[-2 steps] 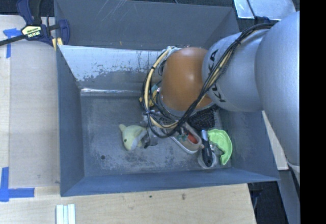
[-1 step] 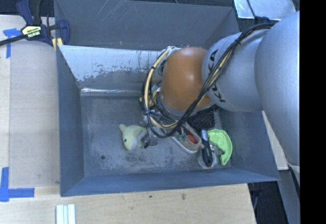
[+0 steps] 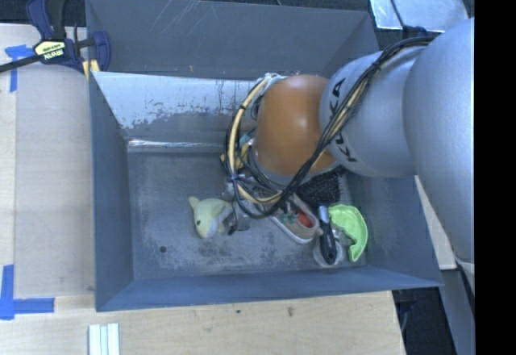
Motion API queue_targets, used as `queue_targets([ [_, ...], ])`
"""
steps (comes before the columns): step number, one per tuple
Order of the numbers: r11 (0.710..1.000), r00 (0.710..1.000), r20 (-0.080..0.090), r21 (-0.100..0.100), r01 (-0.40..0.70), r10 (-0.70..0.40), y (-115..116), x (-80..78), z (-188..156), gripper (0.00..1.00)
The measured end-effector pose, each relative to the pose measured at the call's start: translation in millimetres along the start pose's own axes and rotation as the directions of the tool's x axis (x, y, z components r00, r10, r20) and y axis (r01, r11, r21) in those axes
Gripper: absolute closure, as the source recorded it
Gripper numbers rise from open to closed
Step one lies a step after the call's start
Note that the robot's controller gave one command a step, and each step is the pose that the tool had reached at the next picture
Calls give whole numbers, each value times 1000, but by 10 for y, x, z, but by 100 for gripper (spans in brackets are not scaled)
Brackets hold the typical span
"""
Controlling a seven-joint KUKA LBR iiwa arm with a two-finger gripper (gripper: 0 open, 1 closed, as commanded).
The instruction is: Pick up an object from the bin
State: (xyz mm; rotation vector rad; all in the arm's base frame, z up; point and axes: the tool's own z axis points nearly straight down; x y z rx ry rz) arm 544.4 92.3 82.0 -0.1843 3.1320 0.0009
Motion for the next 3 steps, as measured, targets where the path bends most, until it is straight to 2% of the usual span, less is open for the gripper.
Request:
queue_targets([
  [1, 1000, 1000, 3, 0, 0, 0, -39, -5, -885, 100],
  [2, 1000, 1000, 3, 0, 0, 0, -39, -5, -885, 100],
  [3, 999, 999, 6, 0, -51, 51, -9, 42, -2088, 100],
])
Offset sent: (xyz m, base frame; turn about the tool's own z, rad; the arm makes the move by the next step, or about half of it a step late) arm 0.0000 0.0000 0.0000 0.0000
